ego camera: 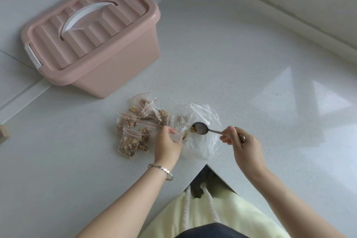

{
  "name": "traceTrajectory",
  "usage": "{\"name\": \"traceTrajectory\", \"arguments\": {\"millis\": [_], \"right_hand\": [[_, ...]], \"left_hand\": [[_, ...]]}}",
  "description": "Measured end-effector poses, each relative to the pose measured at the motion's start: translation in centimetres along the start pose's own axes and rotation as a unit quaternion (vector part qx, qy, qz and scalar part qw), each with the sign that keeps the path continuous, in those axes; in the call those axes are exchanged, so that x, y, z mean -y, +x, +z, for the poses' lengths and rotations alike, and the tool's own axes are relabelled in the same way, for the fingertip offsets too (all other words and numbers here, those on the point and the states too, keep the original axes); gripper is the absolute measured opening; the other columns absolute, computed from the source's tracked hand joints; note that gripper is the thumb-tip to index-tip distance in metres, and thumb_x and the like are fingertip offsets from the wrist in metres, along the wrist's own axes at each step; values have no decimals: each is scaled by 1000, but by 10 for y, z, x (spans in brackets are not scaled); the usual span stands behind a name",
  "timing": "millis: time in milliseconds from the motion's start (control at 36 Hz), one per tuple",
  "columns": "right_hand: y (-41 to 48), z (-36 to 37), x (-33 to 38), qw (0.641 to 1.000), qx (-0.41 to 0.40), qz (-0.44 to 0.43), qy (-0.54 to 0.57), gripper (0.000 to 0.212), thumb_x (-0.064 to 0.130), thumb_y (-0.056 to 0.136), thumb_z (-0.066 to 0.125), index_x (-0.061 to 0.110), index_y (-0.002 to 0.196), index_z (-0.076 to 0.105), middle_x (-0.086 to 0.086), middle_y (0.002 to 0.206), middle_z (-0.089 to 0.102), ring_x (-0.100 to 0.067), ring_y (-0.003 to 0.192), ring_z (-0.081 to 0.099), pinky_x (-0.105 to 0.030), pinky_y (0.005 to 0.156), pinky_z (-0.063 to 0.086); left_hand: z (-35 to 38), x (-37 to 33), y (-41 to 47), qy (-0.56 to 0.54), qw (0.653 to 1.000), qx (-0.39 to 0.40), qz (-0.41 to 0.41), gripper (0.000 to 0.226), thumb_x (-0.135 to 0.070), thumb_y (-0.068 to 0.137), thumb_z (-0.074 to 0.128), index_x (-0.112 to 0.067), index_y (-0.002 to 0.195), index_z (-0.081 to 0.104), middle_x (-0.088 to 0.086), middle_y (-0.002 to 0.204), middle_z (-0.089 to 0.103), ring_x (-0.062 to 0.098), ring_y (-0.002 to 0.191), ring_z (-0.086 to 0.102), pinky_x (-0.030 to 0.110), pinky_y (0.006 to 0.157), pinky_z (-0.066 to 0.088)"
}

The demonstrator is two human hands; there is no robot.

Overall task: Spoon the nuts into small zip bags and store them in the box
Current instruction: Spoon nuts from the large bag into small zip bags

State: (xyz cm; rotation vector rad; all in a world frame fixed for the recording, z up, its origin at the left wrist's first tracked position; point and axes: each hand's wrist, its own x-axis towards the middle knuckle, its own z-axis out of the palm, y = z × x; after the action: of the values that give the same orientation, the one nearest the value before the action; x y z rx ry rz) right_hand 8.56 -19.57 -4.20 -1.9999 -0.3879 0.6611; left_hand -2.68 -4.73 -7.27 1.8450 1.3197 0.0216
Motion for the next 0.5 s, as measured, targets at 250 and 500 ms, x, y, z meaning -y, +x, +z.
{"name": "traceTrajectory", "arguments": {"millis": [250,500], "right_hand": [[15,-2,-11,965,14,184,188,37,27,97,40,4,82,64,-15,76,70,-21,71,69,-21,62,56],[11,-24,-16,928,27,240,284,41,32,98,36,5,82,62,-12,70,71,-20,69,68,-23,62,55]], "left_hand": [[1,-8,3,-115,992,21,-56,22,-14,81,69,-13,93,50,-3,74,49,11,51,46,13,33,35],[-2,-1,2,-182,981,1,-73,23,-4,81,66,-16,90,49,2,84,54,19,46,48,22,36,40]]}}
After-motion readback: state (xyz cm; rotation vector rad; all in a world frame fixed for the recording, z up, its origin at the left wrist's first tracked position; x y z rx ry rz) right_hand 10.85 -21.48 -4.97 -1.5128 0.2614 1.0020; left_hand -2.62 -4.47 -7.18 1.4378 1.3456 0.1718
